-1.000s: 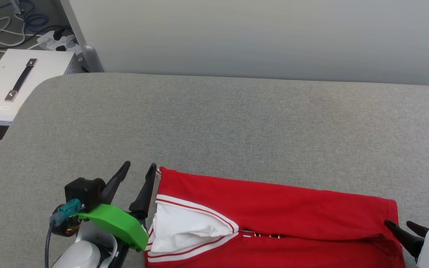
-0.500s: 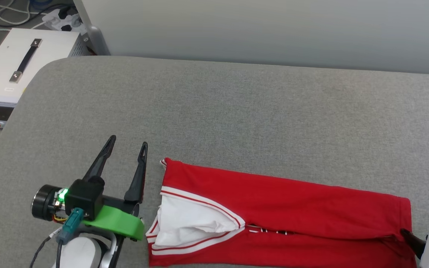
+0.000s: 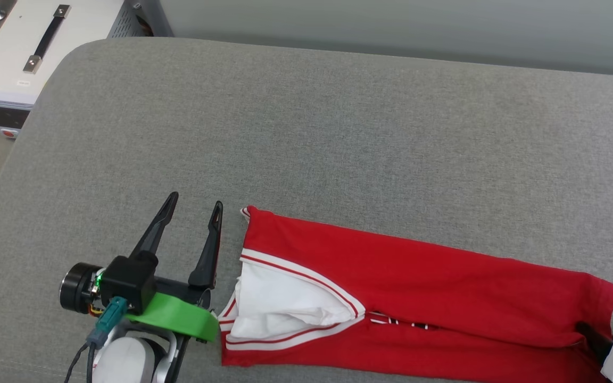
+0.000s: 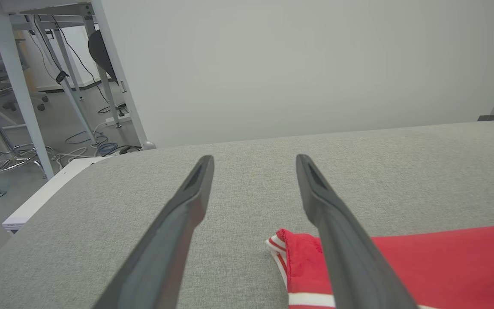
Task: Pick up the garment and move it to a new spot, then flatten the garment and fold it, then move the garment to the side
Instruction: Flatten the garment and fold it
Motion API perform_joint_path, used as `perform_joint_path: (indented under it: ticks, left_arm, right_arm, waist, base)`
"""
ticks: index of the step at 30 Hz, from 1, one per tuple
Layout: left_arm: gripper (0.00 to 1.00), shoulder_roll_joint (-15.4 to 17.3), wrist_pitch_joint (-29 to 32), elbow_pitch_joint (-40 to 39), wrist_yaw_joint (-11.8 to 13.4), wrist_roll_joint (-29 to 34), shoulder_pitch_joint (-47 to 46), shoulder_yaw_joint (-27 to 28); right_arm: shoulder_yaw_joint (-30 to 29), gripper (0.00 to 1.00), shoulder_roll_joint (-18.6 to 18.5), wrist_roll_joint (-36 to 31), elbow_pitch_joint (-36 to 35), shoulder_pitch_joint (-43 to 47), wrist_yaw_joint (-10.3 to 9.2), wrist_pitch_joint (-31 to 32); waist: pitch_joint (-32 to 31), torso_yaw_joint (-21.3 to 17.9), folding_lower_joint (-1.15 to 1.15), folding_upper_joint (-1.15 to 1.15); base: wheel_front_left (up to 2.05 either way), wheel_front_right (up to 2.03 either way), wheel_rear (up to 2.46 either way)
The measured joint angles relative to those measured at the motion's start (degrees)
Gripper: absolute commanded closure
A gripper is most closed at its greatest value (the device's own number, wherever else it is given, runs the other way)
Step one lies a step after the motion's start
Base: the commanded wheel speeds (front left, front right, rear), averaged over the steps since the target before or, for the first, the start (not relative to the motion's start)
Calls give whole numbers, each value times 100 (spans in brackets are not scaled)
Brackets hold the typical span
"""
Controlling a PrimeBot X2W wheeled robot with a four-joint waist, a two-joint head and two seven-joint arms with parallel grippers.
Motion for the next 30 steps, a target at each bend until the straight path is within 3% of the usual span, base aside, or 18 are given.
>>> perform_joint_path:
  ticks: [17,19,20,21,30]
  left_arm:
    - [0,-178,0,118,-185,189,-13,207]
    - [0,-178,0,136,-190,190,-12,218]
    - [0,-178,0,141,-190,190,-12,220]
    - [0,-178,0,152,-190,190,-11,222]
    - [0,-174,0,218,-191,172,3,136]
  right_arm:
    - [765,0,170,610,289,-50,-49,-313]
    - [831,26,193,667,344,-78,-48,-339]
    - [848,80,209,700,367,-87,-48,-379]
    - [859,100,225,720,397,-87,-48,-443]
    - [938,100,27,738,580,-97,-4,-1102]
  waist:
    - [-116,-66,0,0]
    - [-152,-80,0,0]
    - [-165,-87,0,0]
    - [-184,-93,0,0]
    - [-386,-152,0,0]
  base:
    - [0,0,0]
    - [0,0,0]
    - [0,0,0]
    - [0,0,0]
    - [0,0,0]
